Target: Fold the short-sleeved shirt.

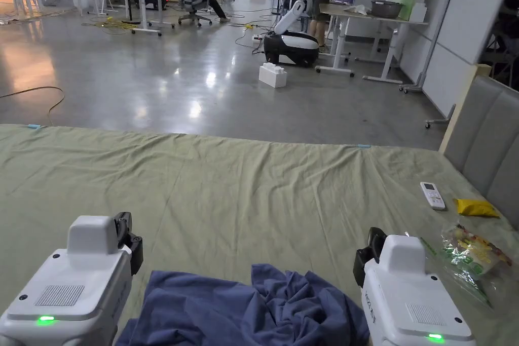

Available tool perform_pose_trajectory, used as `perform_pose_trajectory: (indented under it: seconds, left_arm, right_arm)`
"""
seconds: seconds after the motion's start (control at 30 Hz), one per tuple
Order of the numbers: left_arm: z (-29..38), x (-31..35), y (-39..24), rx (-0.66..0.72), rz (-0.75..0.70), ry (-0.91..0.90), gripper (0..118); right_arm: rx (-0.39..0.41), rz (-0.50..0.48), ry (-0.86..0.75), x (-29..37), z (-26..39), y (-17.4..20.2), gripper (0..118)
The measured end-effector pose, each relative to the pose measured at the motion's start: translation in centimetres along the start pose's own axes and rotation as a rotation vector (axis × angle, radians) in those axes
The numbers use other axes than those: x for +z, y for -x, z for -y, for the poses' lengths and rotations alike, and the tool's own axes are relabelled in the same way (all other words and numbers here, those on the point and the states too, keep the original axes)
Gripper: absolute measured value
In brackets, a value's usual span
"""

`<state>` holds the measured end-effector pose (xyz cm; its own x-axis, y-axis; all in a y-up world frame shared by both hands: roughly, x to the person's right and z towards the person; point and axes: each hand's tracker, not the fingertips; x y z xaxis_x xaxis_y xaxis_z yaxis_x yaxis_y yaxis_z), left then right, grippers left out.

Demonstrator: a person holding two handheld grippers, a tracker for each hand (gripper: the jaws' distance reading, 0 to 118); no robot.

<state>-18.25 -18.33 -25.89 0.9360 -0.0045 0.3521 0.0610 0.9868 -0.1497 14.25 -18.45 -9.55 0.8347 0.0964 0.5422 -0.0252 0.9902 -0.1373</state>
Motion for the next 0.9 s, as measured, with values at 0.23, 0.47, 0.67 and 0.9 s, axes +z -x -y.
perform_pose_trajectory:
  seconds: [0.23, 0.47, 0.67, 0.9]
  left_arm:
    - [3.2, -5.6, 1.8, 0.060, 0.071, 0.249, 1]
    - [6.6, -14.8, 2.6, 0.072, 0.109, 0.493, 1]
    - [9.2, -21.8, 2.2, 0.087, 0.113, 0.674, 51]
    - [13.6, -26.3, 1.2, 0.017, 0.110, 0.893, 84]
  right_arm:
    - [0.020, -0.024, 0.022, -1.2, 0.4, 0.6, 0]
    - [0.032, -0.021, 0.080, -3.3, 2.5, 0.3, 0]
    - [0.047, 0.000, 0.135, -5.0, 4.4, -0.4, 0]
    - [0.030, 0.022, 0.197, -6.1, 6.4, -1.8, 0]
